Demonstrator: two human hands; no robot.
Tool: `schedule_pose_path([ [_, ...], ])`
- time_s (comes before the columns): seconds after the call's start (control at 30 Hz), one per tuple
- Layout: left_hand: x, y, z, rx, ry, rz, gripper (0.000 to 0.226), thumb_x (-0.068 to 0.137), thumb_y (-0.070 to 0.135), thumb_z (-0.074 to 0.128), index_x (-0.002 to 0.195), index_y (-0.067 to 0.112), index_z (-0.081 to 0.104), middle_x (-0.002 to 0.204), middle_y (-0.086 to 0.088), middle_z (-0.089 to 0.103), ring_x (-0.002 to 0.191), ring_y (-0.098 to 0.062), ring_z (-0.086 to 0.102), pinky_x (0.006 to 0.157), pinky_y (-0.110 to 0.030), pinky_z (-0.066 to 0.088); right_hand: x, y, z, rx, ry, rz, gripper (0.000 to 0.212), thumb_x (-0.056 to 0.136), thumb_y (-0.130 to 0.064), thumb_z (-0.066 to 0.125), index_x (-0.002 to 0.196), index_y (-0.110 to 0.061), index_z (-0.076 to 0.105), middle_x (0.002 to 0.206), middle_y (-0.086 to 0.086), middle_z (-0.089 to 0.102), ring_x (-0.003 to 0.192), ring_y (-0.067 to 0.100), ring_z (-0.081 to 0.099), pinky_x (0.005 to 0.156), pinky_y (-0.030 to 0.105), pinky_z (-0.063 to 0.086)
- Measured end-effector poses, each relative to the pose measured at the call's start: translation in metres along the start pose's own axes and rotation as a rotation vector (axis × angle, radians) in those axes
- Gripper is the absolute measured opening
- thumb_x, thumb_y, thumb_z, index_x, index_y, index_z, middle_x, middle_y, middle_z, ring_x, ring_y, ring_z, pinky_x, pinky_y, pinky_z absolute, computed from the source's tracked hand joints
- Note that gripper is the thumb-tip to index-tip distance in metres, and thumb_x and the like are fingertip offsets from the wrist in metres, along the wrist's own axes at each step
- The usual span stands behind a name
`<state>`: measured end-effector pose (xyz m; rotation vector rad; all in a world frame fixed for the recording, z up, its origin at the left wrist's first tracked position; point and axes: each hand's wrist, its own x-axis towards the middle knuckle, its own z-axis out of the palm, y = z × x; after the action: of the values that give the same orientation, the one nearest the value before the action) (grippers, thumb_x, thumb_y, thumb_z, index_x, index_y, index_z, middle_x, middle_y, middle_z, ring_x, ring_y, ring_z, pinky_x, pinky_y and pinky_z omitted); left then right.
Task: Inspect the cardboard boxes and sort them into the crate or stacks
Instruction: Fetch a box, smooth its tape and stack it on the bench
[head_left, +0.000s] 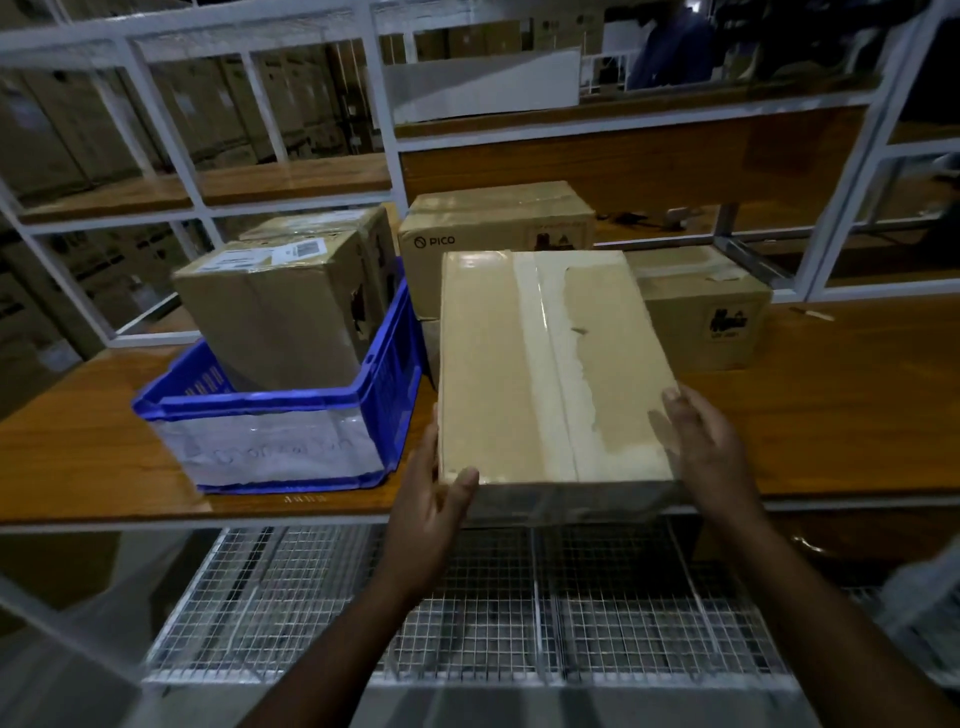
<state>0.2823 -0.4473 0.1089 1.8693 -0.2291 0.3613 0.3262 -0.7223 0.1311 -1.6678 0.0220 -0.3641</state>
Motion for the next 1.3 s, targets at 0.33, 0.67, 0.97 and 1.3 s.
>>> schedule_pose_path([
  [0.33,0.041,0.035,-0.016,-0.168,-0.011,0.052,0.080,0.092,0.065,0.047,0.159,0.028,0.025,0.161,0.003,0.037,0.145,-0.016,0.041,0.116,-0.055,0.037,0.018,-0.056,0.006,0.040,0.109,-0.159,0.052,0.097,-0.044,0.059,0.143,-0.027,0.042,0.121,-0.007,0.063,0.096,-0.003,0.067,0.069,0.019,0.056],
  [0.67,0.095,0.065,-0.026,-0.325,0.160,-0.010,0.058,0.103,0.038,0.045,0.158,0.033,0.027,0.128,0.018,0.057,0.106,0.003,0.066,0.086,-0.028,0.054,0.053,-0.103,0.019,-0.141,0.025,-0.238,0.032,0.088,-0.023,0.061,0.119,-0.025,0.051,0.134,-0.011,0.050,0.117,0.017,0.059,0.082,0.049,0.060],
  [0.97,0.145,0.057,-0.017,0.383,0.145,0.244,0.035,0.105,0.022,0.049,0.137,0.027,0.062,0.154,-0.004,0.047,0.145,-0.014,0.037,0.117,-0.042,0.035,0.086,-0.081,0.051,-0.592,0.038,-0.410,0.022,0.098,-0.027,0.057,0.113,-0.021,0.073,0.118,-0.002,0.069,0.100,0.004,0.055,0.067,0.011,0.037],
  [1.3,0.146,0.063,-0.004,0.914,0.122,0.475,0.054,0.104,0.056,0.032,0.128,0.024,0.068,0.129,0.003,0.069,0.125,-0.012,0.060,0.108,-0.043,0.043,0.073,-0.090,0.074,-0.991,0.070,-0.699,0.032,0.103,-0.032,0.045,0.107,-0.017,0.073,0.102,0.002,0.074,0.091,0.018,0.064,0.086,0.036,0.045],
])
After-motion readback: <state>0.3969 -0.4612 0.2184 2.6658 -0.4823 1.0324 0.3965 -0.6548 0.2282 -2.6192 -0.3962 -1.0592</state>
